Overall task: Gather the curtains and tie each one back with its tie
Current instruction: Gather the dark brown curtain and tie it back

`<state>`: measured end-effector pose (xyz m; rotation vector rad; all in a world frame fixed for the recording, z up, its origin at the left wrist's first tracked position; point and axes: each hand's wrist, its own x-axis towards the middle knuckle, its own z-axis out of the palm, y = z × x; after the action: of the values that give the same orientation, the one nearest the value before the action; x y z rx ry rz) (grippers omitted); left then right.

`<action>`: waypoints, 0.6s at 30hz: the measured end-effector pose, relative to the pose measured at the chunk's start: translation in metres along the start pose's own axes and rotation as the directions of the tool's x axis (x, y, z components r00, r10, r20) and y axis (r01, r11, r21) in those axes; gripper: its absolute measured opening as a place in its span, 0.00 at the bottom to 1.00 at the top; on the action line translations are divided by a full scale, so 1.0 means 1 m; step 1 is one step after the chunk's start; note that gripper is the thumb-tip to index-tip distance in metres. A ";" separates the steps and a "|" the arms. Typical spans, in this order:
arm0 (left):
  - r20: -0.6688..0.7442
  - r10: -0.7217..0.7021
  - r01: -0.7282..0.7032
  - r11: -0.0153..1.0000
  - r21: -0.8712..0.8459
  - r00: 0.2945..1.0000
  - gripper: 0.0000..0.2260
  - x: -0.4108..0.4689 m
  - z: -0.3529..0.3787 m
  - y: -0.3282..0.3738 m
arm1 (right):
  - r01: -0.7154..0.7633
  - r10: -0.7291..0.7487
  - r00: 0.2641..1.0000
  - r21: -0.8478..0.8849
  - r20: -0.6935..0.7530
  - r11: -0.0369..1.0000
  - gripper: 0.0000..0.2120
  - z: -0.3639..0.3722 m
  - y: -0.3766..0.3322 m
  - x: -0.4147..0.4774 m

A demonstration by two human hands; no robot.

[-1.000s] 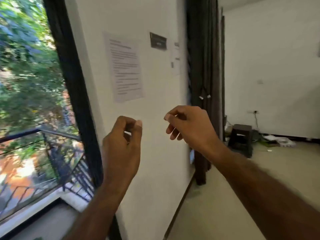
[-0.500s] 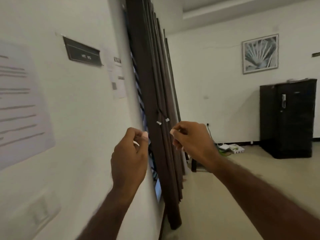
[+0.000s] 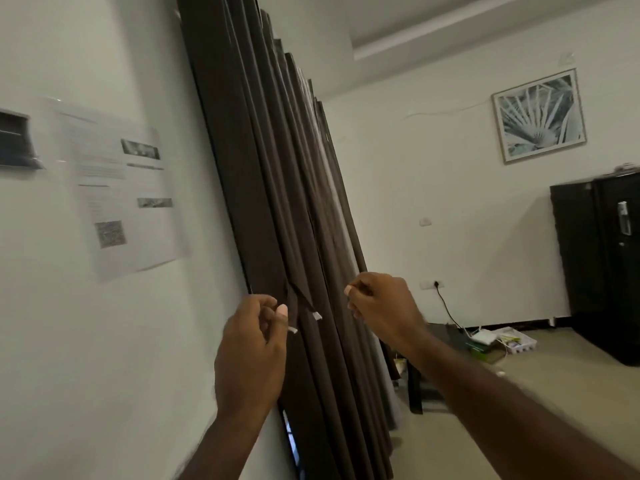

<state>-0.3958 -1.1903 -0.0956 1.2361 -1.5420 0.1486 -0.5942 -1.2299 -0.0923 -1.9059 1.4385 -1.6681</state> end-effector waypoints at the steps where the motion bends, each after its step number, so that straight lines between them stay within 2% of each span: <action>1: -0.006 0.014 -0.014 1.000 0.011 1.000 0.05 0.021 0.018 -0.006 | -0.010 0.010 1.000 0.012 -0.005 1.000 0.08 0.006 0.013 0.024; 7: -0.070 0.061 -0.055 0.995 0.082 0.996 0.19 0.119 0.111 -0.046 | -0.004 0.004 1.000 0.048 -0.006 0.999 0.07 0.053 0.084 0.143; 13: -0.175 0.202 -0.154 0.955 0.255 0.964 0.29 0.208 0.180 -0.085 | -0.025 0.026 1.000 0.138 -0.002 0.990 0.08 0.110 0.140 0.261; 18: -0.196 0.191 -0.110 0.926 0.362 0.962 0.39 0.274 0.223 -0.106 | -0.046 0.050 0.999 0.200 -0.014 0.979 0.08 0.147 0.166 0.360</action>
<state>-0.4212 -1.5505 -0.0209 1.3191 -1.4456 0.6695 -0.5994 -1.6486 -0.0316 -1.7381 1.2595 -1.7406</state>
